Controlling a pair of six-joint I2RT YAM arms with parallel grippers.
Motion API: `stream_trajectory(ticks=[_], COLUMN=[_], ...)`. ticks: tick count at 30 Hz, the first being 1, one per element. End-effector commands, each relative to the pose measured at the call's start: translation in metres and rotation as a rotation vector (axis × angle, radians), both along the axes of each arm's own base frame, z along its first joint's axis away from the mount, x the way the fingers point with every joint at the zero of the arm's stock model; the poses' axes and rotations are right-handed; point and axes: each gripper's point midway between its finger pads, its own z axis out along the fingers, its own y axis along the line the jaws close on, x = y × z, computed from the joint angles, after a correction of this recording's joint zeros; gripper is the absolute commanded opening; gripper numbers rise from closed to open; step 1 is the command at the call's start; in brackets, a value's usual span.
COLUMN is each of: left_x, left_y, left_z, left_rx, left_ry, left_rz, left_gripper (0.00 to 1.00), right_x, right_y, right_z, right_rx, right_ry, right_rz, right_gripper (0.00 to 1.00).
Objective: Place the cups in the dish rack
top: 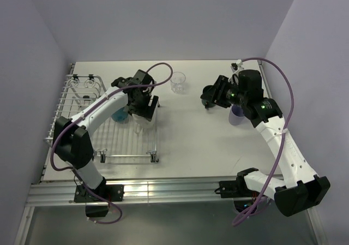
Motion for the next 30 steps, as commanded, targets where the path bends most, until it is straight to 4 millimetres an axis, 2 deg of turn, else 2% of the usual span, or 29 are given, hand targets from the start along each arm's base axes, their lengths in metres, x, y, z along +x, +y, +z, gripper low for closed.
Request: stream_trajectory(ticks=[1, 5, 7, 8, 9, 11, 12, 15, 18, 30], left_x=[0.0175, 0.019, 0.0195, 0.0198, 0.0201, 0.0204, 0.0203, 0.021, 0.0201, 0.0208], left_y=[-0.0078, -0.0072, -0.0079, -0.0068, -0.0084, -0.0085, -0.0091, -0.0094, -0.009, -0.0085], left_z=[0.0207, 0.0169, 0.0178, 0.0177, 0.0181, 0.0196, 0.0212, 0.0217, 0.0199, 0.0203], left_rx=[-0.011, 0.015, 0.019, 0.022, 0.021, 0.021, 0.021, 0.026, 0.037, 0.046], left_ry=[-0.085, -0.078, -0.083, -0.083, -0.084, -0.088, -0.094, -0.099, -0.096, -0.116], left_rz=[-0.01, -0.004, -0.001, 0.003, 0.002, 0.005, 0.003, 0.005, 0.003, 0.007], left_gripper=[0.0, 0.0, 0.07, 0.12, 0.21, 0.31, 0.42, 0.6, 0.68, 0.8], right_x=[0.0053, 0.0055, 0.0059, 0.0057, 0.0054, 0.0054, 0.0057, 0.0057, 0.0058, 0.0078], right_y=[-0.0013, -0.0018, -0.0022, -0.0023, -0.0022, -0.003, -0.0037, -0.004, -0.0042, -0.0048], right_z=[0.0008, -0.0007, -0.0012, -0.0015, -0.0011, -0.001, -0.0015, -0.0012, -0.0016, -0.0021], right_rx=[-0.007, -0.011, -0.013, -0.014, -0.015, -0.016, -0.02, -0.021, -0.022, -0.03], right_ry=[-0.034, -0.033, -0.034, -0.033, -0.035, -0.036, -0.036, -0.036, -0.033, -0.028], right_rz=[0.005, 0.003, 0.001, 0.001, 0.002, -0.001, -0.004, -0.005, -0.006, -0.01], right_gripper=[0.5, 0.5, 0.5, 0.5, 0.5, 0.5, 0.5, 0.5, 0.5, 0.5])
